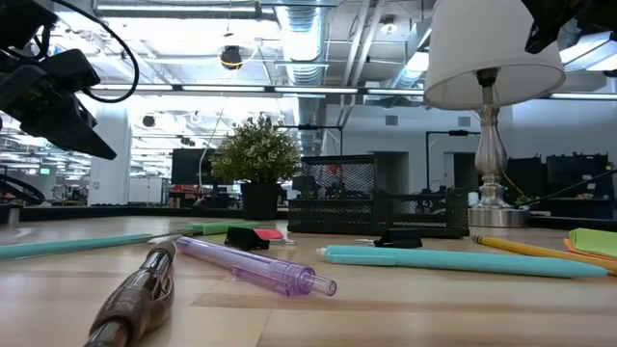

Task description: Pick and place office supplies into organizer

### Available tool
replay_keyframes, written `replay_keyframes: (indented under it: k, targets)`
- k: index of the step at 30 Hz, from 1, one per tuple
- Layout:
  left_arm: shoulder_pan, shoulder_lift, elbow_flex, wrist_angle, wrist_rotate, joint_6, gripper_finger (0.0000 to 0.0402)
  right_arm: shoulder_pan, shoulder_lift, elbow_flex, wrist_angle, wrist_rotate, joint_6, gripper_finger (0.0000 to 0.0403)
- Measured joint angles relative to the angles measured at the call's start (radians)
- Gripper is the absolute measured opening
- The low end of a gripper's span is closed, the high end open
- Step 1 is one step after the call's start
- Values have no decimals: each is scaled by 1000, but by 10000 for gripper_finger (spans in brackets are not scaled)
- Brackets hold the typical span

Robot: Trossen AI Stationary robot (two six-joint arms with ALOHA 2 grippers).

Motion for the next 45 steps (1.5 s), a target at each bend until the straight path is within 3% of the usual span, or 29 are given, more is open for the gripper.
replay_keyframes:
  k: [14, 18, 23, 28, 35, 37, 41, 45]
  targets:
    - [0, 0, 0, 0, -22, -8, 110, 0, 0, 0, 0, 0, 0, 177]
    - [1, 0, 0, 22, -198, -77, 110, 0, 0, 0, 0, 0, 0, 178]
    - [1, 0, 0, 184, -457, -113, 110, 0, 0, 0, 0, 0, 0, 176]
    - [0, 0, 0, 368, -574, -181, 110, 0, 0, 0, 0, 0, 0, 177]
    - [0, 3, 0, 474, -620, -207, 110, 0, 0, 0, 0, 0, 0, 176]
    - [0, 3, 0, 474, -601, -286, 110, 0, 0, 0, 2, 0, 3, 176]
    - [2, 5, 0, 485, -549, -451, 110, 7, -1, 0, 27, -2, 204, 177]
    - [2, 4, -1, 479, -486, -466, 110, 1, -1, 0, 103, 121, 241, 177]
